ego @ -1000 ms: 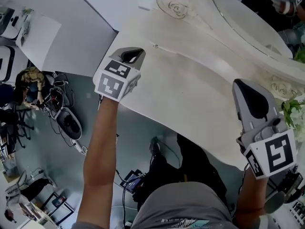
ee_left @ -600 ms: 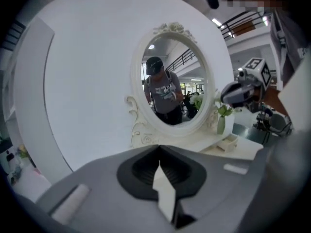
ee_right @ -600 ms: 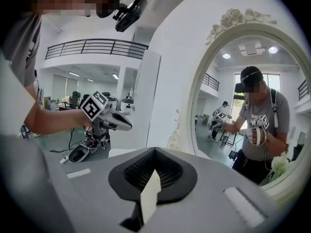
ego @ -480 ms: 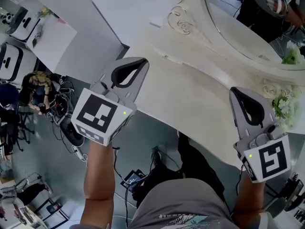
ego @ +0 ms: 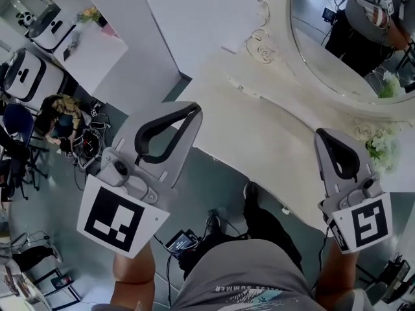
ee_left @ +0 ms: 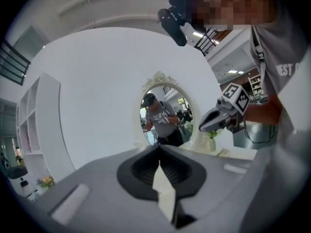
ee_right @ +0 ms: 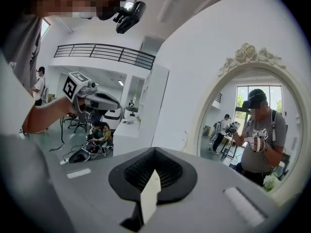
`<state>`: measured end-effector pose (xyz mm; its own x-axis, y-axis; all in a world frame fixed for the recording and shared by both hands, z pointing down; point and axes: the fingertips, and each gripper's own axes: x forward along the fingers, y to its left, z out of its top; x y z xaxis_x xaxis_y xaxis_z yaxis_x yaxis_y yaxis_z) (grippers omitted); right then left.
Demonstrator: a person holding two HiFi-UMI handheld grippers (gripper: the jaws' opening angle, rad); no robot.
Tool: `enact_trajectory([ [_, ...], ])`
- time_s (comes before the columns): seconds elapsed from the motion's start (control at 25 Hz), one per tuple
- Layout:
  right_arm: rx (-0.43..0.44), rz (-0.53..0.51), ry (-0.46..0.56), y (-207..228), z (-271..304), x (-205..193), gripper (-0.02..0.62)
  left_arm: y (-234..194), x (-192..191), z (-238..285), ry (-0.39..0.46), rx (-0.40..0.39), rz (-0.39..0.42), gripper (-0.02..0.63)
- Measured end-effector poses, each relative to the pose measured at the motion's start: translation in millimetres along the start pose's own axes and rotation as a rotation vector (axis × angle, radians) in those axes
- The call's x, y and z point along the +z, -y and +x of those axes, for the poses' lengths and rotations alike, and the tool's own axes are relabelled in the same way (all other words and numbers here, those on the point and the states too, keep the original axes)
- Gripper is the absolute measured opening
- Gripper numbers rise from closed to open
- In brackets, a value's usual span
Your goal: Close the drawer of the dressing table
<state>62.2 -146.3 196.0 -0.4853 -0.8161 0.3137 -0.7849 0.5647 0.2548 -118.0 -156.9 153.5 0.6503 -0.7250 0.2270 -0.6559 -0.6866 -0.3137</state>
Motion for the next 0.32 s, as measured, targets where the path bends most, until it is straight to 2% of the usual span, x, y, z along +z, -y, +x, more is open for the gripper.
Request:
enact_trajectory([
  [0.32, -0.002, -0.027, 0.05, -39.9, -30.7, 38.2, -0.002, 11.3, 29.4, -91.5, 0.036, 0.073, 0.083, 0.002],
])
